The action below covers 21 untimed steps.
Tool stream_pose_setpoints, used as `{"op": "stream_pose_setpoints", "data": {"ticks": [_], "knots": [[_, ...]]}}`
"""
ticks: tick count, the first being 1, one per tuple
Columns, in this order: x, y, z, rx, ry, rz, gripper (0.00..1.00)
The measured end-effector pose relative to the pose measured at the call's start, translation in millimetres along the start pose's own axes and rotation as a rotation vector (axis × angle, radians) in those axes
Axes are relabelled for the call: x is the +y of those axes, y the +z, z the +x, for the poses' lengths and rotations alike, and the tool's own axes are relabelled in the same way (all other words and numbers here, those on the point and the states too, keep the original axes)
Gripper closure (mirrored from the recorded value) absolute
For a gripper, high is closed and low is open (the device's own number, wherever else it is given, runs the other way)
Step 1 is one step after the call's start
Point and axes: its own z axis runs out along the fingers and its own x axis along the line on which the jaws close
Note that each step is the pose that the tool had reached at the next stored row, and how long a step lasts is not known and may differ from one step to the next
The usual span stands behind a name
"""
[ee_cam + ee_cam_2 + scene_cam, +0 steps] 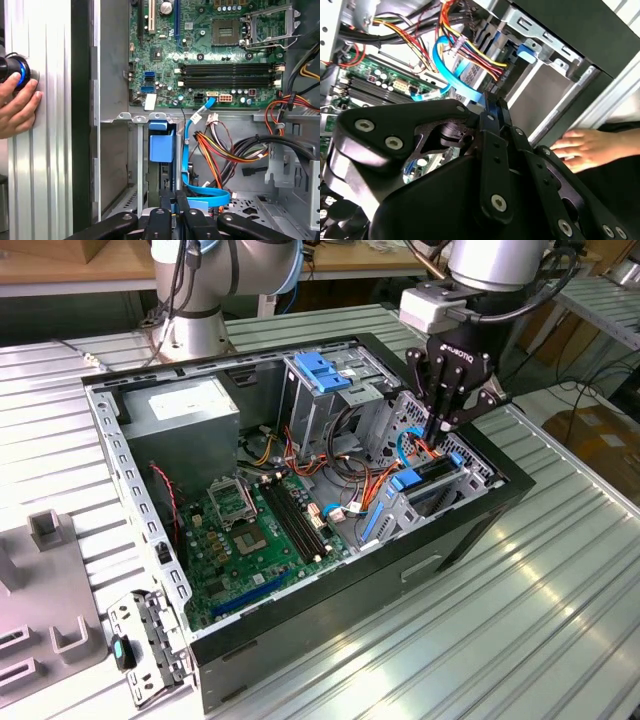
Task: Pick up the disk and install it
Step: 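Insert the second disk wire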
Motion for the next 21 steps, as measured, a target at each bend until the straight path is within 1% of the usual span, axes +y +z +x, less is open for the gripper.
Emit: {"op": "stream_pose_setpoints", "data": {"ticks": [3, 4, 6, 9, 19, 20, 21], "knots": [[0.1, 0.0, 0.1, -0.0093, 0.000, 0.0000, 0.84], [0.0, 0.0, 0.1, -0.0108, 0.000, 0.0000, 0.84], [0.0, 0.0, 0.1, -0.0124, 0.001, 0.0000, 0.84], [0.0, 0.0, 0.1, -0.0133, 0.001, 0.0000, 0.84], [0.0, 0.0, 0.2, -0.0143, 0.001, 0.0000, 0.84], [0.0, 0.0, 0.5, -0.0162, 0.001, 0.0000, 0.84], [0.1, 0.3, 1.3, -0.0202, 0.001, 0.0001, 0.84]]}}
